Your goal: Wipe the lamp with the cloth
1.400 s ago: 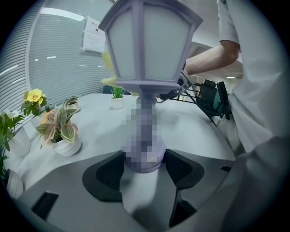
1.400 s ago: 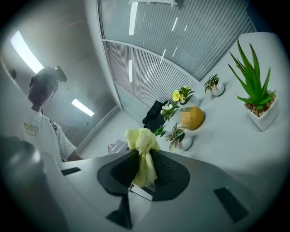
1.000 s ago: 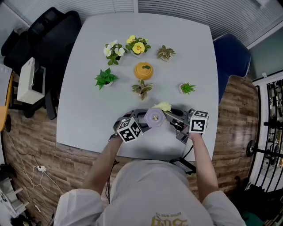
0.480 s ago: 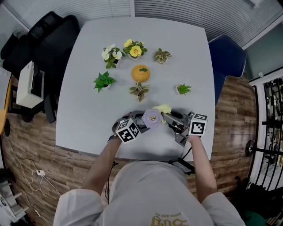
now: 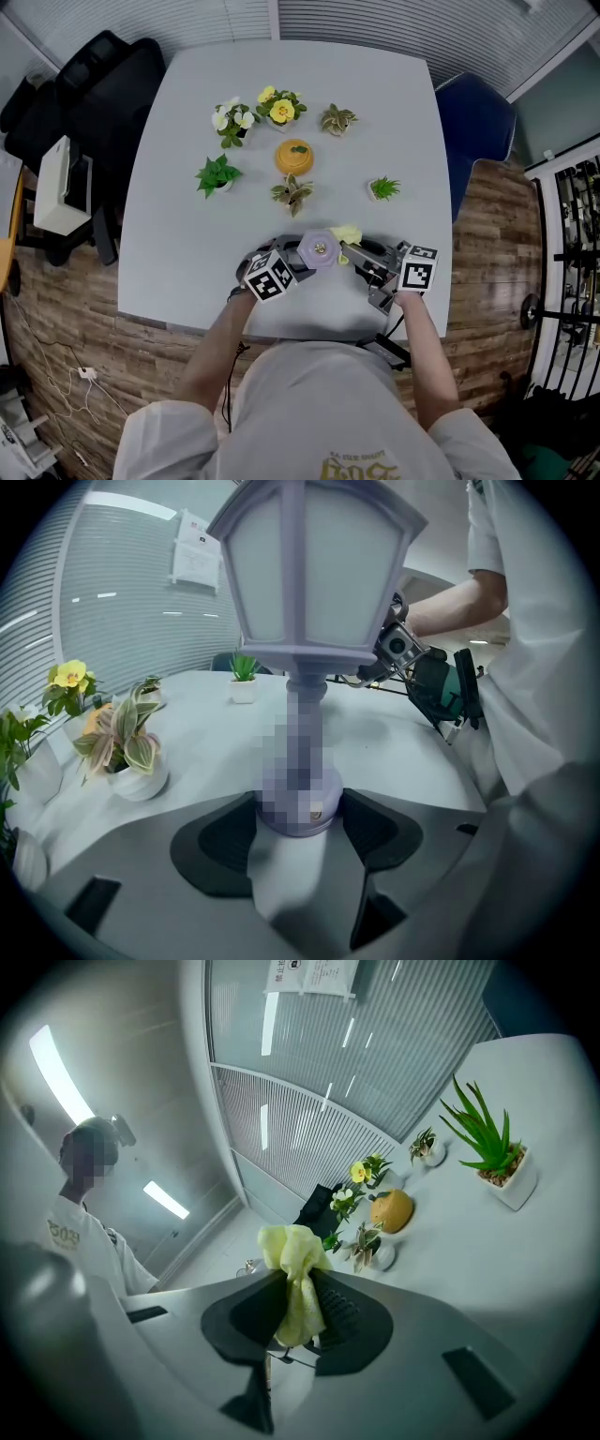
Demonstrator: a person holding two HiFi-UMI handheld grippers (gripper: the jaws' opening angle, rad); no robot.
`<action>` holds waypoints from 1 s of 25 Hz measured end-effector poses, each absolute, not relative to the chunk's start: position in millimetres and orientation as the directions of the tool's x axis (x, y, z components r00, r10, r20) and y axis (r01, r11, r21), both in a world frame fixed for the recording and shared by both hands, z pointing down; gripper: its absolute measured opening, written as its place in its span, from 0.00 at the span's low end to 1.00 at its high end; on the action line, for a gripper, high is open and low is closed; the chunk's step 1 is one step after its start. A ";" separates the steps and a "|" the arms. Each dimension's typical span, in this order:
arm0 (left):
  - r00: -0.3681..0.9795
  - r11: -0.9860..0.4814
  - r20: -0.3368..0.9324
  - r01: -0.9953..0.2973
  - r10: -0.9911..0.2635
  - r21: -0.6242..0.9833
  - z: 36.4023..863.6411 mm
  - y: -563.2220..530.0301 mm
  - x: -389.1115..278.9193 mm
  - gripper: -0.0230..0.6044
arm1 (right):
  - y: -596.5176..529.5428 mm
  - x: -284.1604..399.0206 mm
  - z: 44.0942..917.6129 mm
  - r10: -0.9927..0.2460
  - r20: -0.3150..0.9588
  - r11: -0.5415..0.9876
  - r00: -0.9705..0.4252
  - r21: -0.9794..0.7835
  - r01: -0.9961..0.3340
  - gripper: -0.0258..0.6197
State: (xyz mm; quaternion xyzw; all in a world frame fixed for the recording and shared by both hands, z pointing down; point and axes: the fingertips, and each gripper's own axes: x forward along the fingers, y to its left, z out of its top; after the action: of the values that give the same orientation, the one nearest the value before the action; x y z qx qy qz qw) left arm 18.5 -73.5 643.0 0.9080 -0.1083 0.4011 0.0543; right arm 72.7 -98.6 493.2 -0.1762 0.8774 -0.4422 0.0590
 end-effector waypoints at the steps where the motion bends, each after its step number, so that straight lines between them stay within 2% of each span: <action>1: 0.654 -0.971 0.740 -0.240 -0.153 0.012 642.9 -73.3 18.6 0.51 | -97.5 72.5 494.6 -0.360 0.058 0.547 -0.931 -0.795 -0.262 0.17; 15: 0.654 -0.970 0.741 -0.242 -0.152 0.015 643.8 -73.6 18.9 0.51 | -94.3 69.7 511.8 -0.365 0.126 0.541 -0.922 -0.778 -0.320 0.17; 25: 0.651 -0.969 0.744 -0.245 -0.150 0.018 643.6 -73.0 18.1 0.51 | -82.1 71.9 499.4 -0.376 0.077 0.534 -0.924 -0.796 -0.283 0.17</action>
State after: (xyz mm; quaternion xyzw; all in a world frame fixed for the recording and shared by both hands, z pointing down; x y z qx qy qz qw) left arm 18.1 -73.0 643.6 0.9066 -0.1088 0.4034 0.0585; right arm 71.9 -82.1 499.4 -0.1884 0.8744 -0.4442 0.0519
